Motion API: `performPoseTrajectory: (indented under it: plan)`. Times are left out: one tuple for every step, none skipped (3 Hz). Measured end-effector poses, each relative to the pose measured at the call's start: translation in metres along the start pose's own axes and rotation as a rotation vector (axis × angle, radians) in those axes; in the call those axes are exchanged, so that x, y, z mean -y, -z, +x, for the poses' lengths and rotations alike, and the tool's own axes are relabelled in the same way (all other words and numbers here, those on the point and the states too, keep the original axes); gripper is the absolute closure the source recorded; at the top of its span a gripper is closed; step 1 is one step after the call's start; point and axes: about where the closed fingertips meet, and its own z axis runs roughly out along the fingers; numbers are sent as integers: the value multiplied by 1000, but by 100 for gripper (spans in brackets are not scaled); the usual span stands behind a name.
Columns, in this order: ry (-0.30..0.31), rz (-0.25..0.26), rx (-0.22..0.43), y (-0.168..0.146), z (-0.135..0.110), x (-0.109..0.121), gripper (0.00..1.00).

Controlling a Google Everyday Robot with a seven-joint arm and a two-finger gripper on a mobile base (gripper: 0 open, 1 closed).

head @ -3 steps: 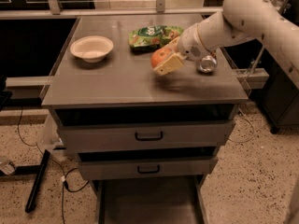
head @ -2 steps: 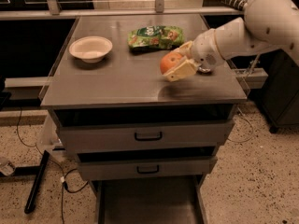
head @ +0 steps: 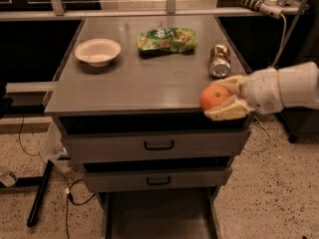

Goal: Place orange into bottom drawer

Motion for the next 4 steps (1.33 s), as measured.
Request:
performPoseTrajectory:
  plan:
    - [-13,25,-4,20,36,-42,100]
    - [-42,23,10,17,66,-83,100]
    - [-83,-22,21,-6,88,-124,100]
    - [-83,-22,21,-6,88,-124,100]
